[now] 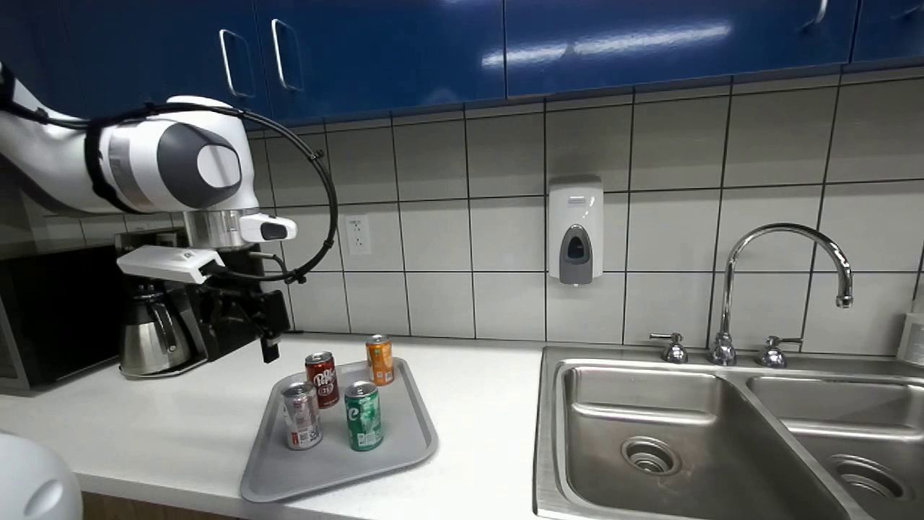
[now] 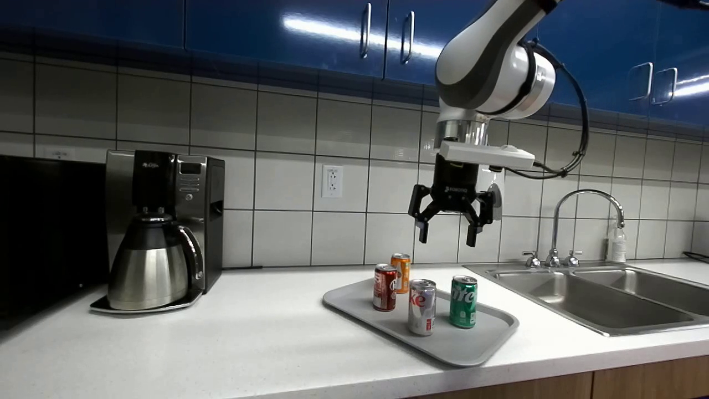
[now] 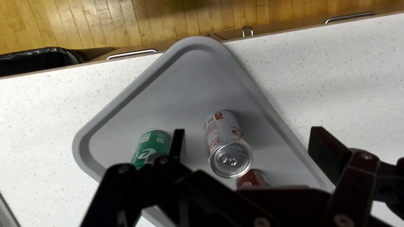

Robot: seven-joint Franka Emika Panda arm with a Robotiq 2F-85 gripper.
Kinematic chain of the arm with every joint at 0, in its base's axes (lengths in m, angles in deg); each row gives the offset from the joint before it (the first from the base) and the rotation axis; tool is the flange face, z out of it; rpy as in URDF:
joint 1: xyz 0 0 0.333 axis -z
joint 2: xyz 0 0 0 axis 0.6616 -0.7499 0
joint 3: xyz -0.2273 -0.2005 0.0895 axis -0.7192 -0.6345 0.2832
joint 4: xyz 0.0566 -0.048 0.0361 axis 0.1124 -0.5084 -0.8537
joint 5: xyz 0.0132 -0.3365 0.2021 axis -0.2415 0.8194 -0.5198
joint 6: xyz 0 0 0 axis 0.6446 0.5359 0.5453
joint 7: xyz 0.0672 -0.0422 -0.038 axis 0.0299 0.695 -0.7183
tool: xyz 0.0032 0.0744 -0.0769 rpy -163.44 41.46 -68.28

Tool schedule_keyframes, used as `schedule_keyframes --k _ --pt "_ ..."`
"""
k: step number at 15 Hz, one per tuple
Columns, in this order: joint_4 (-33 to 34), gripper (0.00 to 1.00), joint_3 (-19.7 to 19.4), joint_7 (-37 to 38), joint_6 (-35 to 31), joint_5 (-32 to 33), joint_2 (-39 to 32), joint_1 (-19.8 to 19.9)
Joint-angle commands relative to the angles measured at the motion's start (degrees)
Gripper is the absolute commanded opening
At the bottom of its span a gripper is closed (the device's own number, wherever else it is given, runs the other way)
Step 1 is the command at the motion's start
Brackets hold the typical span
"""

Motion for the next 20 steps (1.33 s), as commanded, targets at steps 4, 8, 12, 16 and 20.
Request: schedule_keyframes --k 4,8,12,16,20 --pt "7.1 1.0 -0.6 -0.2 -1.3 3.8 -9.3 1.3" --pt "10.1 1.0 -1.8 -0.9 -1.8 6.3 -14.0 1.3" --pt "12.4 1.0 -2.7 -2.1 -2.8 7.1 -18.0 0.7" --pt "13.5 1.0 -2.7 -3.1 -3.3 7.3 -20.7 0.1" --pt "12.9 1.0 -2.7 -3.5 -3.3 8.0 -22.3 -0.5"
